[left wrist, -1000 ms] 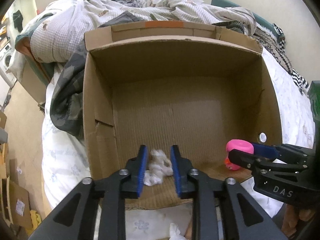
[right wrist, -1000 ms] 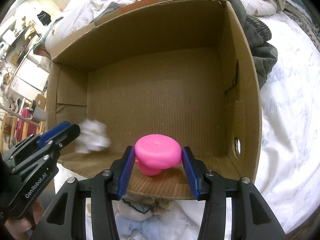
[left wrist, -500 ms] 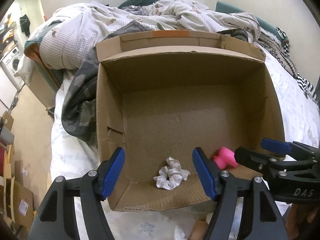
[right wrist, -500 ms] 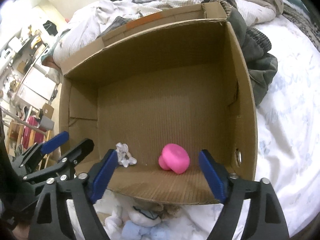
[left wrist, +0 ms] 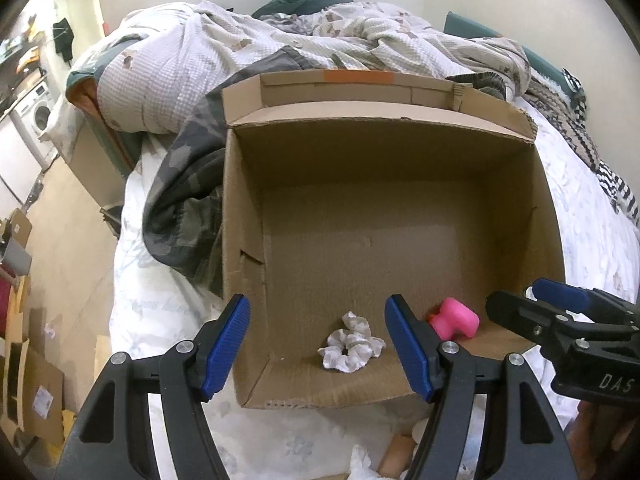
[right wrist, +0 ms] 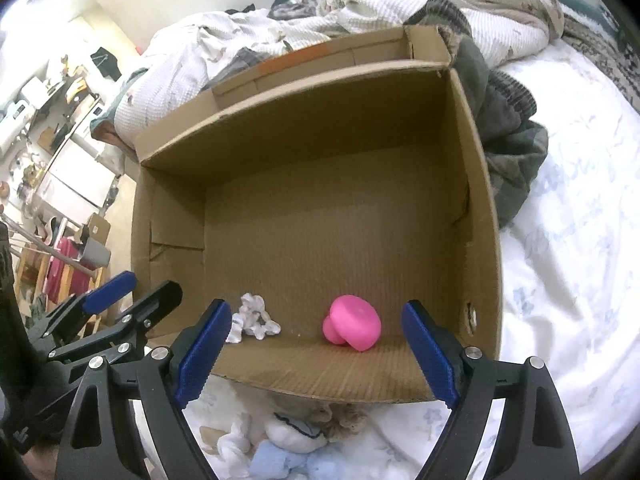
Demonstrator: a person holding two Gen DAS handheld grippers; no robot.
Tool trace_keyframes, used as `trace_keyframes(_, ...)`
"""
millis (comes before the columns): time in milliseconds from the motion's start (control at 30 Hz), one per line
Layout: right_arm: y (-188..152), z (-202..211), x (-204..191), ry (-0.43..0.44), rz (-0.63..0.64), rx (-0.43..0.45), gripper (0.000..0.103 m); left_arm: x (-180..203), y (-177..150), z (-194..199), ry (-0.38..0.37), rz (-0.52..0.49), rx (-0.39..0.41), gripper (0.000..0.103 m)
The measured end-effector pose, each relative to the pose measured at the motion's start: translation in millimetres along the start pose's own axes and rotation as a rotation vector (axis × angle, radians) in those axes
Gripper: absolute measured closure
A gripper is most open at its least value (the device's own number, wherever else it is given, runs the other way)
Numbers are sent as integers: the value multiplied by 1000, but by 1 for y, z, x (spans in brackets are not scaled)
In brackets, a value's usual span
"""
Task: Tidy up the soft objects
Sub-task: 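Open both tools to drop the pink object and scrunchie into the box, then withdraw both tools from the box back toward the remaining items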
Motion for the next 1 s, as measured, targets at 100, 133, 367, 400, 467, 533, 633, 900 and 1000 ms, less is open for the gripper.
trace_keyframes(100,-1,7,1,-19,3,9,11,-3,0,8,3,-1,6,36)
trace_keyframes(133,-1,10,1,-23,3,12,11,-5,0,12,3,0,12,36)
trace_keyframes(367,-9,34,3,-28,-8,33,11,-14,-4,34,16,11,19,36)
trace_keyframes(400,-11,38,3,-30,-8,38,11,-16,-6,36,14,15,15,36)
trace_keyframes(467,-14,43,2,-34,-6,42,11,-21,-13,42,16,32,6,36)
trace_keyframes(533,-20,48,3,-36,-7,45,11,-24,-19,46,14,43,-2,36)
trace_keyframes(633,-32,53,2,-27,-20,40,11,-29,-31,48,21,48,-25,36)
trace_keyframes(900,-60,61,-3,-24,-19,20,11,-43,-57,55,20,104,-65,36)
trace_keyframes(1000,-69,64,-6,-14,-21,16,11,-46,-67,57,25,110,-78,36)
Point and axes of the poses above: each gripper's, at about its wrist camera, not at the fingertips, and z roughly against the way its jaws point, x to its right, y to its top, the point moved 9 cm from there along -z, roughly the way its jaws point, and after that the axes turned 12 degrees about z, right-handed, at the moved point
